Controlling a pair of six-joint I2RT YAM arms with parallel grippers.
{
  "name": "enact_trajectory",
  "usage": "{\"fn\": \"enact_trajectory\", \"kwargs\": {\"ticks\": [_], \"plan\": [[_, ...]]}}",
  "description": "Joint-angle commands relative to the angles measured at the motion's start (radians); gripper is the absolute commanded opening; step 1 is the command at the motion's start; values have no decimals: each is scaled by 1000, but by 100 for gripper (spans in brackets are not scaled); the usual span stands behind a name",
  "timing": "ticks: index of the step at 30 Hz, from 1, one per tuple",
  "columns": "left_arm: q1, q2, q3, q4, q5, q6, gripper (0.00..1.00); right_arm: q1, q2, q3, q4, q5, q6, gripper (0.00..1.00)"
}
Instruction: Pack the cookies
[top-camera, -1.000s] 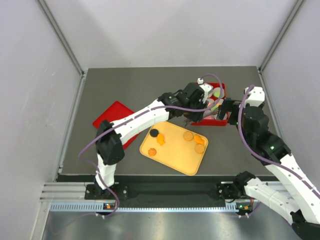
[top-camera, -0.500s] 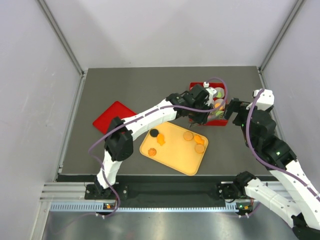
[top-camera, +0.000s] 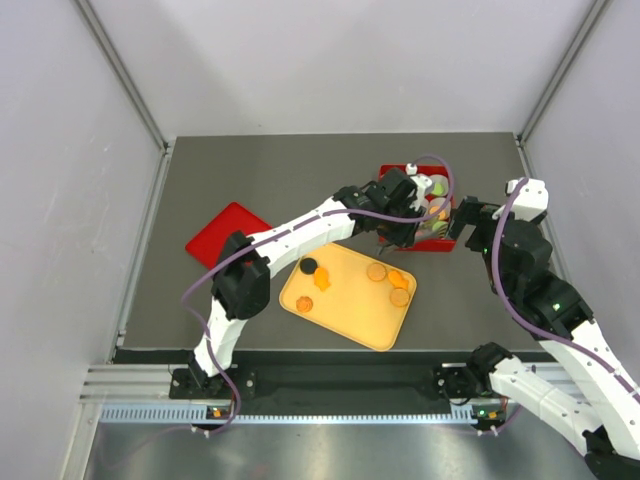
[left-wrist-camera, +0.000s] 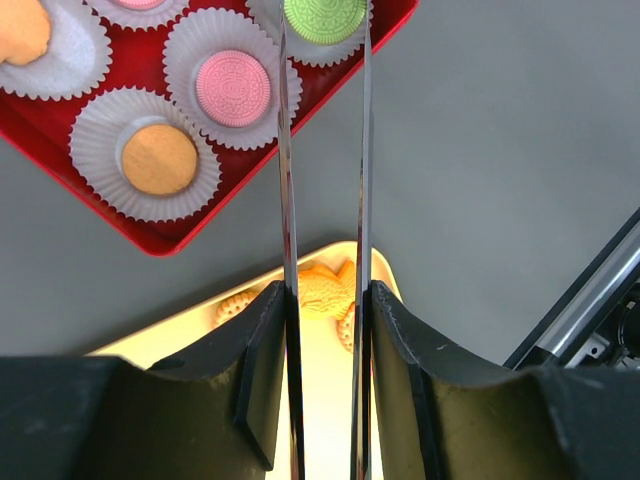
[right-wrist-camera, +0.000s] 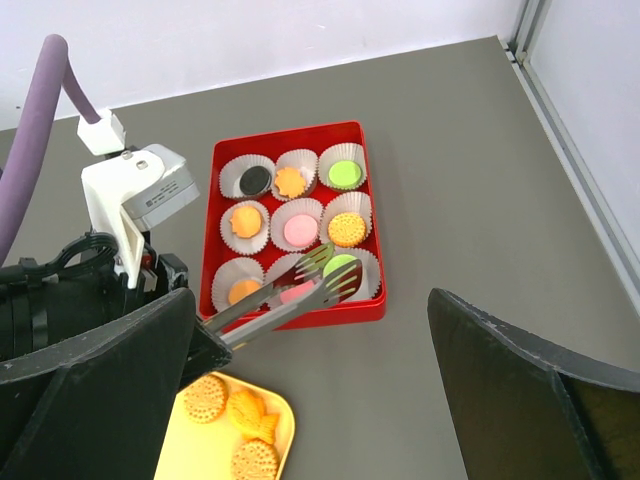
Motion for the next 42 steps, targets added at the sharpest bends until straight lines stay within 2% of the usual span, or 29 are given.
{"fn": "enact_trajectory", "kwargs": {"ticks": [1,42], "plan": [[3,-1,40,59,29,5,39,-11,-10,21,9,5,-11,100],[10,-10,52,34,52,-2,47,-11,-16,18,9,8,-19,100]]}}
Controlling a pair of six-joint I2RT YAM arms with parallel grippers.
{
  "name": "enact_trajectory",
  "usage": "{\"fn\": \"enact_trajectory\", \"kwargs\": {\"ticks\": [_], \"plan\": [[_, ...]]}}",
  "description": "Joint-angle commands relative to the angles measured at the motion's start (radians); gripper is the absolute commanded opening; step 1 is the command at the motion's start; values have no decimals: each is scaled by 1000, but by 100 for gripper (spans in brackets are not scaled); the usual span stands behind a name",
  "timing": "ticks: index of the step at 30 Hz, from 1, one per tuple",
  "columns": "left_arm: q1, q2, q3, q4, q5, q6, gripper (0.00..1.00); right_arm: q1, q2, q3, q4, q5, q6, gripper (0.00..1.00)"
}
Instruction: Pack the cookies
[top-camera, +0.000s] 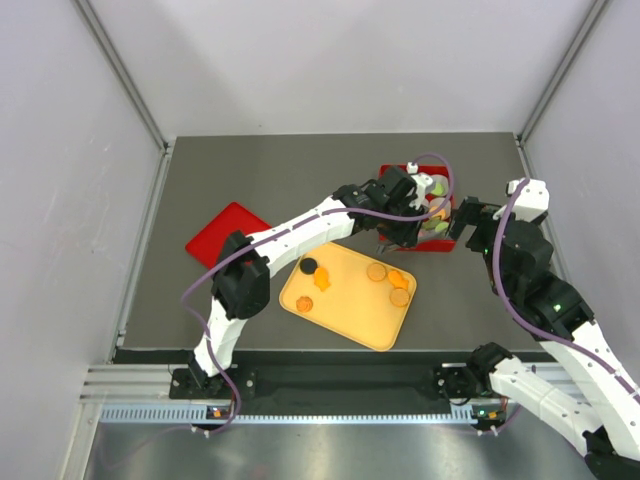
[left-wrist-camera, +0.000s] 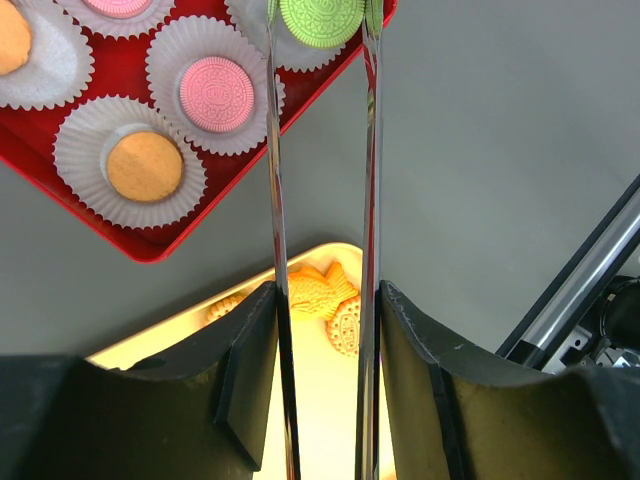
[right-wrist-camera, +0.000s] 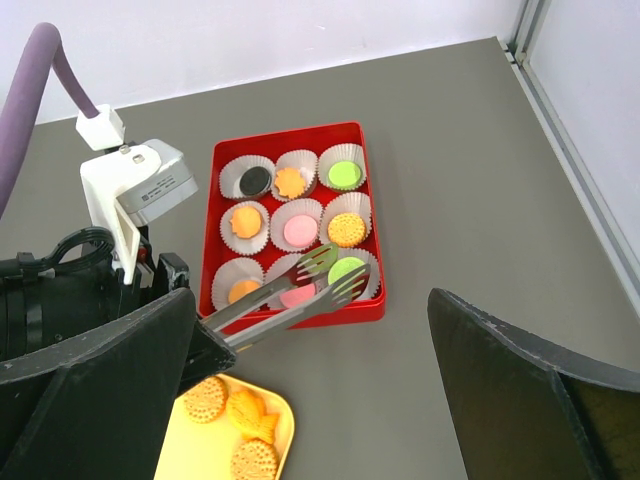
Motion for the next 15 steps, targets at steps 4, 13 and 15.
{"fn": "enact_trajectory", "kwargs": {"ticks": [4,13,15], "plan": [[3,-13,41,35,14,1,47,-12,-11,16,10,8,-19,100],[5,-13,41,35,19,6,50,-11,-8,16,10,14,-19,100],[5,-13,41,36,19,6,50,-11,-8,16,12,14,-16,100]]}}
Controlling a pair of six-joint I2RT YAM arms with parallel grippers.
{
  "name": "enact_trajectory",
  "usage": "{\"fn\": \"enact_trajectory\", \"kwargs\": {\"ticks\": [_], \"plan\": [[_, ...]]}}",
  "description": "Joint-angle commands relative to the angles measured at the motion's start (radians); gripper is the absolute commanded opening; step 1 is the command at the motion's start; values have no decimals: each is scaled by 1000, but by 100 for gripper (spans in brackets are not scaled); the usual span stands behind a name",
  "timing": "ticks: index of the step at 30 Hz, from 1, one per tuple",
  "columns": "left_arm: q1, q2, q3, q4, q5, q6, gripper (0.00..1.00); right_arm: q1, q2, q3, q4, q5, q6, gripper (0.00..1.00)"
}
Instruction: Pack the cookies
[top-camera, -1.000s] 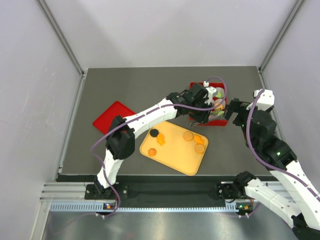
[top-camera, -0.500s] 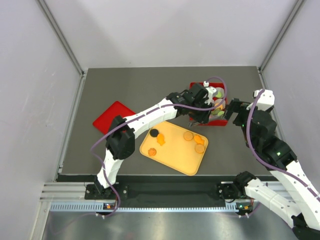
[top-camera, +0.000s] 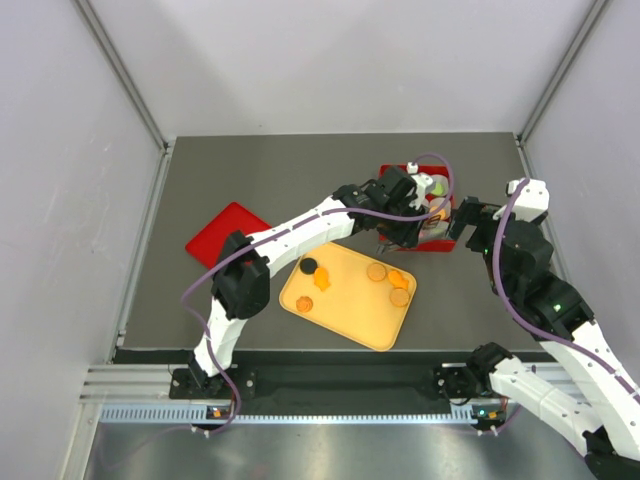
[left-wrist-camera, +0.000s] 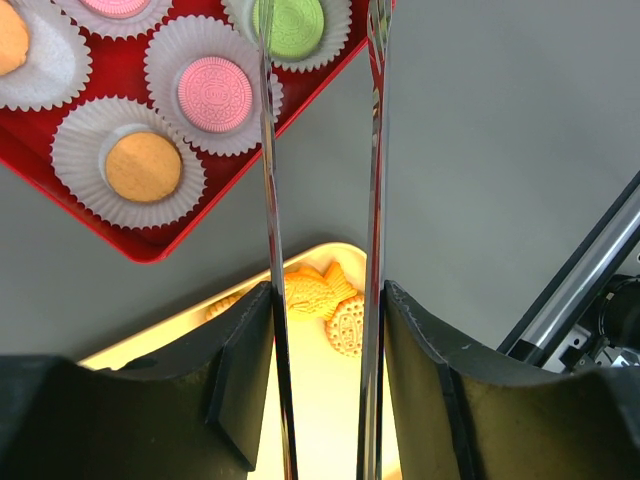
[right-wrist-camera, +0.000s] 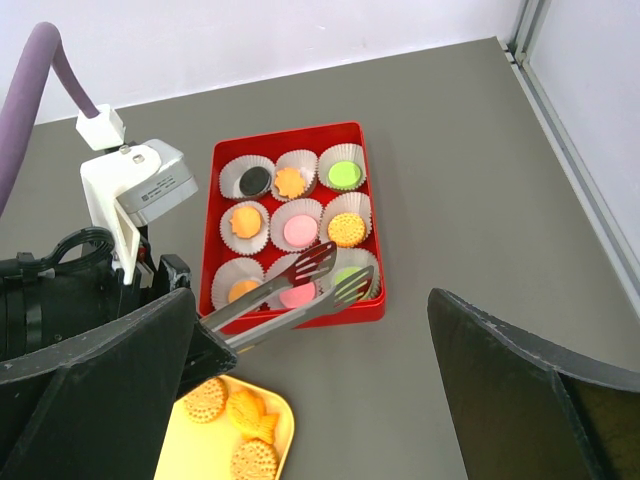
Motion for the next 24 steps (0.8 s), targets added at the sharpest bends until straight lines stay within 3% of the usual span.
{"fn": "enact_trajectory", "kwargs": {"ticks": [1,6,13,24], "plan": [[5,-14,41,36,10,5,51,-11,-8,16,10,14,-16,100],[8,-36,32,44,-8,3,48,-12,-5,16,12,13,-16,100],[63,-187,-60,91,-35,-17,47,-9,1,18,12,7,-17,100],[324,-384,-351,210,-191,-115,46,-11,30,24,15,-56,-20,100]]}}
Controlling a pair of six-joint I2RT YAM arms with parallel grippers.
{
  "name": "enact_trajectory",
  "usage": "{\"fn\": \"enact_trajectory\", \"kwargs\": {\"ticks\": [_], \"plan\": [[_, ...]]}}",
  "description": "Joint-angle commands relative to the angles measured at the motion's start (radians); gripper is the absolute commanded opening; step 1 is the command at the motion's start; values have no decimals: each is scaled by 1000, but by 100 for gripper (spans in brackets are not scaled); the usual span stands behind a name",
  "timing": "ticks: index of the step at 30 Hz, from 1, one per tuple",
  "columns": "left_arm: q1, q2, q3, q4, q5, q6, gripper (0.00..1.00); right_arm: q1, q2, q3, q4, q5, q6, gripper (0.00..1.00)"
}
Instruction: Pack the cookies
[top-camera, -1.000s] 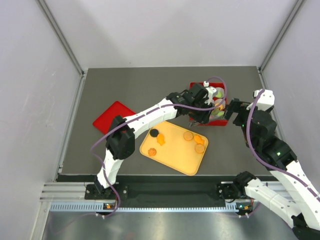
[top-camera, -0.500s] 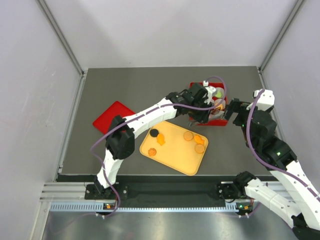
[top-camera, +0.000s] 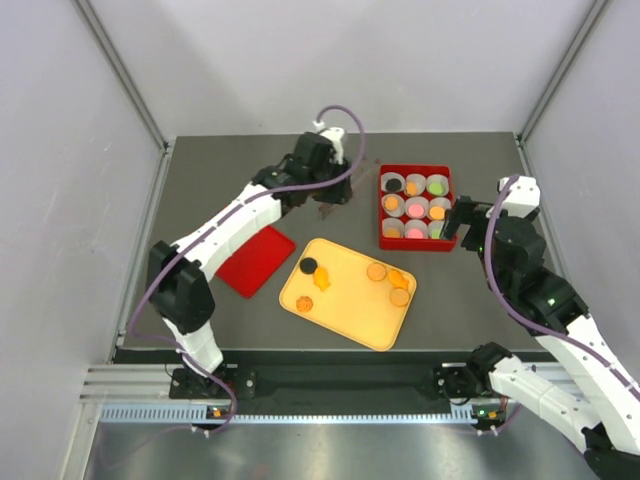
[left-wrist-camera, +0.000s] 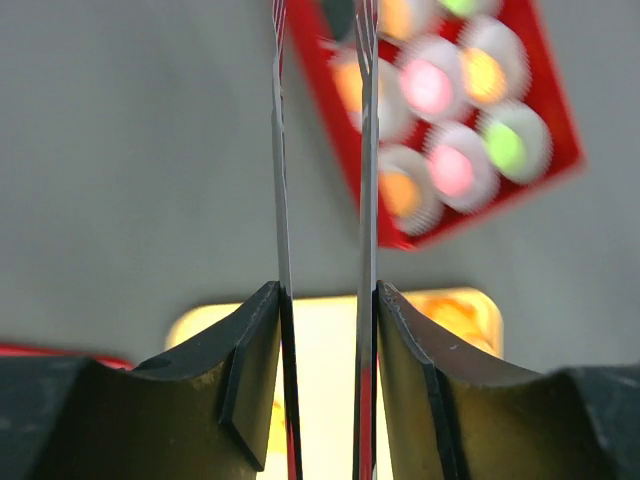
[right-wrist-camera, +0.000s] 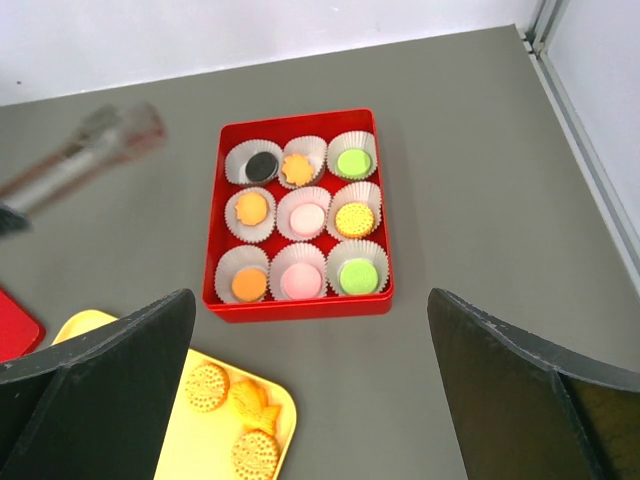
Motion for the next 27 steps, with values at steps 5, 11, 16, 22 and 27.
{"fn": "enact_trajectory", "kwargs": {"ticks": [5,11,16,22,27], "plan": [[168,-13,-134,151,-72,-62,46,-10,31,26,13,-51,-16,100],[243,125,-126,215,-72,-74,50,-12,60,18,22,-89,4,100],[272,259,-71,235,-65,-79,56,-10,80,-13,30,-112,24,100],[281,389,41,206,-68,-82,61,-9,92,-40,39,-138,47,100],[284,455,110,178,-59,-81,73,-10,91,-53,38,-146,54,100]]}}
